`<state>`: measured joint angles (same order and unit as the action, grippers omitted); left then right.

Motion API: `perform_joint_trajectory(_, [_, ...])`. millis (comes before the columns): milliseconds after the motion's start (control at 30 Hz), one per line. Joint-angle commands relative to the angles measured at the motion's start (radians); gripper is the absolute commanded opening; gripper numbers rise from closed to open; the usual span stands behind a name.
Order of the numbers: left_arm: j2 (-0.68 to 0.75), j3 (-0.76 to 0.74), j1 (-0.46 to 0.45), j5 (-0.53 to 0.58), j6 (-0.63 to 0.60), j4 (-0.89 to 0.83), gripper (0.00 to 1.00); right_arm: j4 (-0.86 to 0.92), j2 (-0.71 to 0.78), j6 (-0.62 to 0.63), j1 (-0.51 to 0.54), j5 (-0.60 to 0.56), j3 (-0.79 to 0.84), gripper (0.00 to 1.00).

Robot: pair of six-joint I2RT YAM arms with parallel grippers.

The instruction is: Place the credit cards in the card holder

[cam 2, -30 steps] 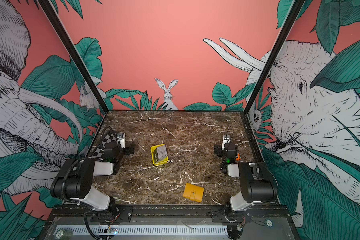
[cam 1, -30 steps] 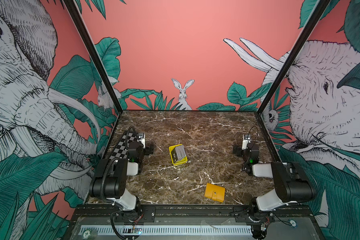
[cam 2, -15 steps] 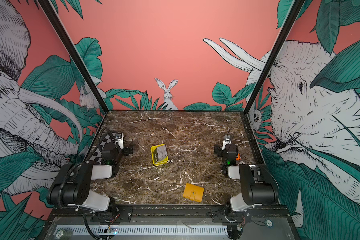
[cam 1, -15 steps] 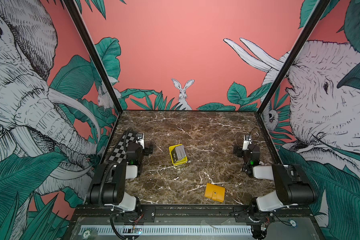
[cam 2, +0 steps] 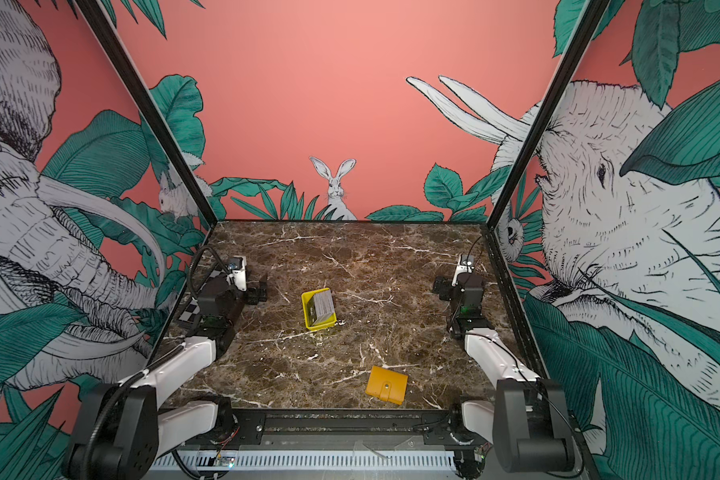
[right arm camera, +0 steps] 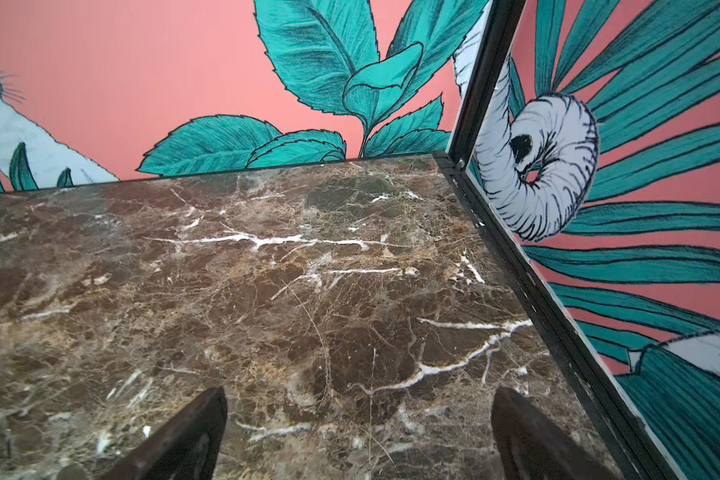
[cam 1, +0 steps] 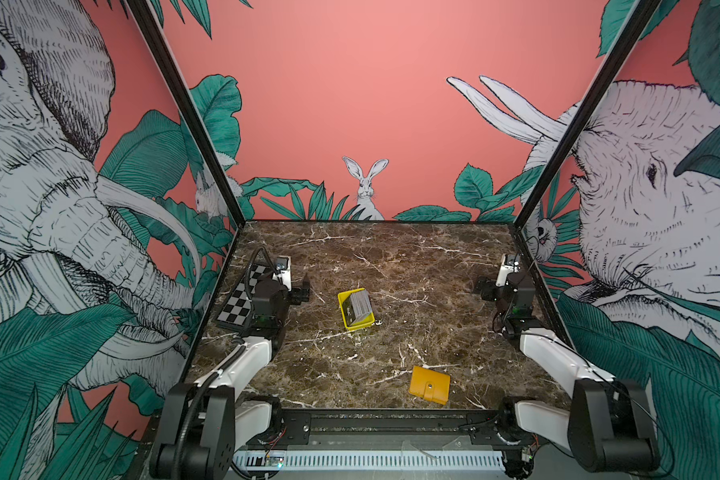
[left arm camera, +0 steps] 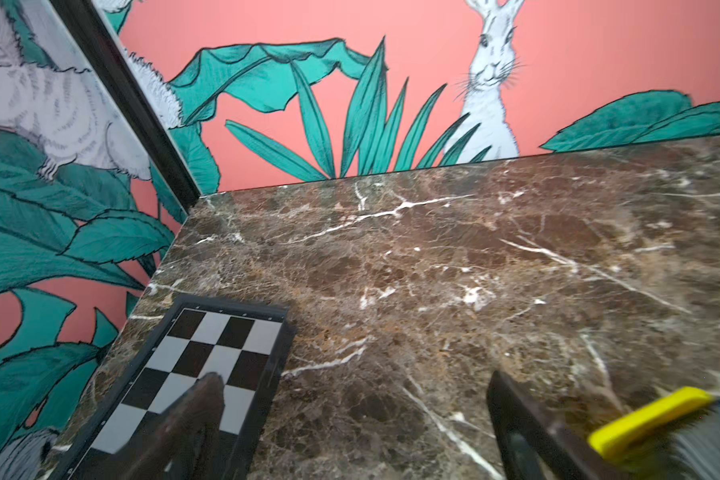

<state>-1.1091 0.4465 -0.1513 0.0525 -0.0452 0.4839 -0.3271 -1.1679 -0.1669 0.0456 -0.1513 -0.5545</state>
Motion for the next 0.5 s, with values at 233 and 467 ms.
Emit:
perform_joint_trajectory(233, [0.218, 0.083, -0.08, -0.09, 0.245, -0.419, 0.99, 0.405, 0.118, -0.131, 0.111, -0.03, -0.113, 0.98])
perform_joint_trajectory(467, [0.254, 0.129, -0.097, -0.22, 0.36, -0.597, 0.99, 0.602, 0.183, -0.161, 0.247, -0.004, -0.139, 0.98])
